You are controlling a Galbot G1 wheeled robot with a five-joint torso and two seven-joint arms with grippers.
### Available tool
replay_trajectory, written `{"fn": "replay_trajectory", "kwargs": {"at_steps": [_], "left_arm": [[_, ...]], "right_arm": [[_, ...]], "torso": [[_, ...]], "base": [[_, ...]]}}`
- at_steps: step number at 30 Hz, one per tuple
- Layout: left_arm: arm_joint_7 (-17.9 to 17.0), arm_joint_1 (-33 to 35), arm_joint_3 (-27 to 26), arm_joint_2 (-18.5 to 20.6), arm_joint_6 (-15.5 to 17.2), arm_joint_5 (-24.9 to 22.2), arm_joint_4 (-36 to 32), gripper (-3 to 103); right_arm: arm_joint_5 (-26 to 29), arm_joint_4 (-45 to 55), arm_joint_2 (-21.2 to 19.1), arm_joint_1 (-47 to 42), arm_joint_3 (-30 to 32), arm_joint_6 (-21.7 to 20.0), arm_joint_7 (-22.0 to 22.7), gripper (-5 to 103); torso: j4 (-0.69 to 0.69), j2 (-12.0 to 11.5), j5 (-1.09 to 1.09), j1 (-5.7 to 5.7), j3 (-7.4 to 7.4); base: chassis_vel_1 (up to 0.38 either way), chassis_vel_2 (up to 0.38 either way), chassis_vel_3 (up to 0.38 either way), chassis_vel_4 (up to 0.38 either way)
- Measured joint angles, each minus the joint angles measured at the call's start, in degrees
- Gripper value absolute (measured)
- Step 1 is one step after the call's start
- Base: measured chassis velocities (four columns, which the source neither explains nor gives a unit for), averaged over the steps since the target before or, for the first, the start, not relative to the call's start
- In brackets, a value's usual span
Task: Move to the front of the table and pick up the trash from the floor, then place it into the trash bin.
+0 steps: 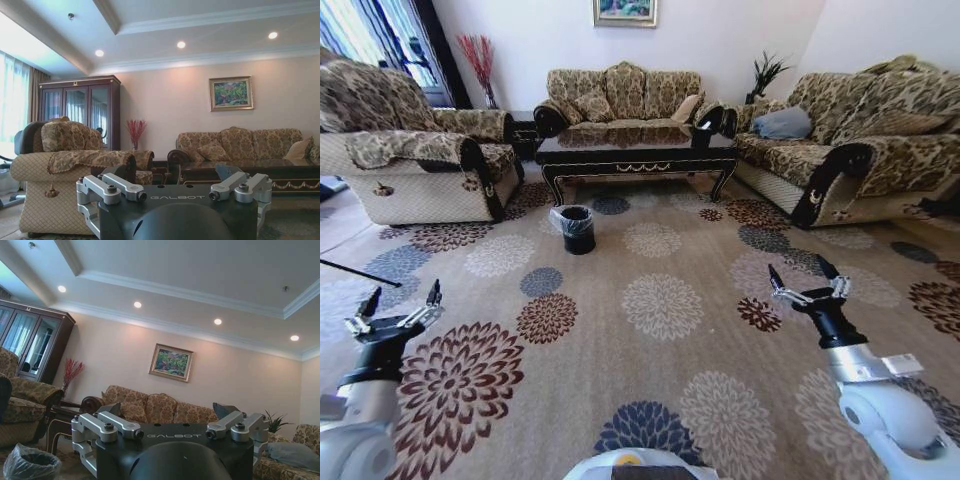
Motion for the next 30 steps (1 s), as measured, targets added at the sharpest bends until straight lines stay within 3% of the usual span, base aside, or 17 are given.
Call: {"fn": "replay_trajectory", "kwargs": {"at_steps": [30], "left_arm": [[0.8, -2.4, 1.87, -0.92, -0.95, 1.13, 2.32, 100]], "right_arm": [[0.18, -3.31, 1.08, 2.08, -2.56, 0.91, -2.86, 100]], "torso": [[0.0, 6.24, 0.0, 1.67, 4.55]], "base": [[0.0, 0.0, 0.0, 0.0]]}}
